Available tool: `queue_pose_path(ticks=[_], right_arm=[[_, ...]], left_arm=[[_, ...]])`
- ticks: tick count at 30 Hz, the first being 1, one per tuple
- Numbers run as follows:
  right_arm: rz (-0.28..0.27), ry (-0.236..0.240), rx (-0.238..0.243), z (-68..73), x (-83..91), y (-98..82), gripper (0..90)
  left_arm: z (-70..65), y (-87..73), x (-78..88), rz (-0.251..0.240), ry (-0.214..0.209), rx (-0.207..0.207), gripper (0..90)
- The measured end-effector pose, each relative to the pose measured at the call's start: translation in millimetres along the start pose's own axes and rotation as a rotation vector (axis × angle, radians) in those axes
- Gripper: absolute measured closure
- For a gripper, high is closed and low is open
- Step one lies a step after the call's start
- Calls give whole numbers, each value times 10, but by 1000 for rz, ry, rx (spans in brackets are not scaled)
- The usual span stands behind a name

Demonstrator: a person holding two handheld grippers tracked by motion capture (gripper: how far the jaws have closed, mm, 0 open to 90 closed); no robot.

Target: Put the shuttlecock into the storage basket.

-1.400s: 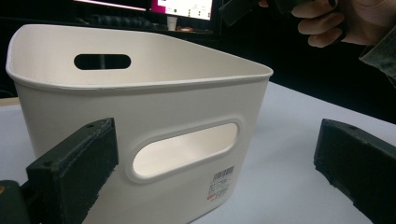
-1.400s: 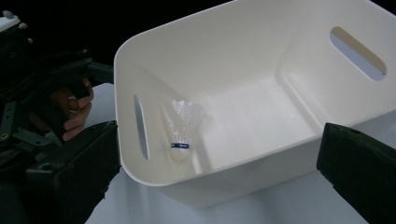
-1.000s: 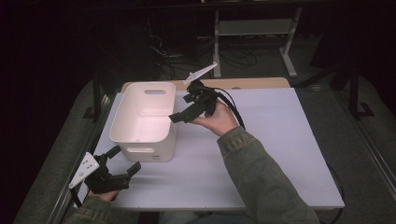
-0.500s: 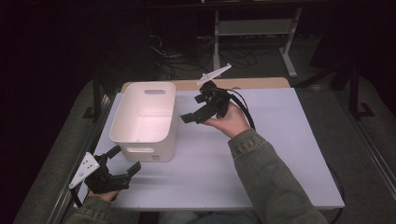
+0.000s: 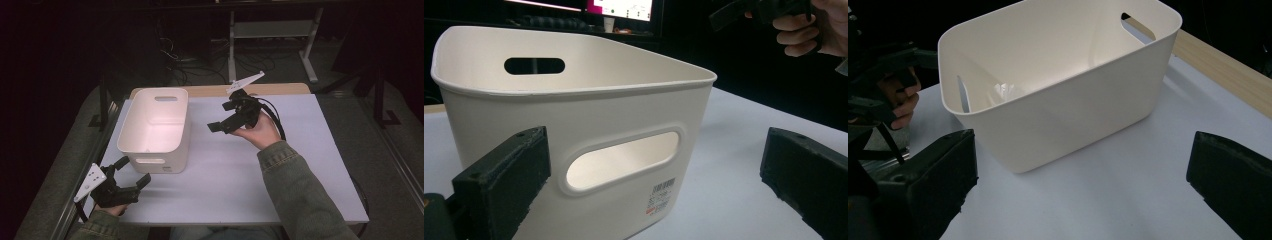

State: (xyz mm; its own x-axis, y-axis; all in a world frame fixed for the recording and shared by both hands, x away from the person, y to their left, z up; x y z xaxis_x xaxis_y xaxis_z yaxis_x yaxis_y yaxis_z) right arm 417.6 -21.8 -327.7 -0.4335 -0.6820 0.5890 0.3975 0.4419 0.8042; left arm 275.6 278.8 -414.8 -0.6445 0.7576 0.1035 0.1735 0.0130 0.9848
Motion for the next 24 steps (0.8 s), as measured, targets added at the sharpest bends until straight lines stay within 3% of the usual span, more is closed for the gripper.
queue_pose_path(ticks=[10,24], right_arm=[[-42,-6,-7,-91,98,-114,0],[-50,-32,-31,-184,244,-321,0]], left_arm=[[3,1,-3,-4,0,-1,0],[1,-1,2,2,4,1,0]])
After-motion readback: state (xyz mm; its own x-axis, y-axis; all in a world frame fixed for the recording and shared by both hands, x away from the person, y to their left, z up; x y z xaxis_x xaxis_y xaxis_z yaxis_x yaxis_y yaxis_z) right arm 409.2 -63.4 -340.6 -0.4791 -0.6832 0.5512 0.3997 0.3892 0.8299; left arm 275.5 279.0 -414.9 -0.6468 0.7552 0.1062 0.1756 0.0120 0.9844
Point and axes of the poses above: each handheld gripper's, and its own axes: x roughly backward along the jaws, y roughly out of its top, z roughly to its left, the point moved 6 cm from there along -x, roughly forward along the jaws, and after that the axes turned 11 degrees about -y, right-handed, at the moved point
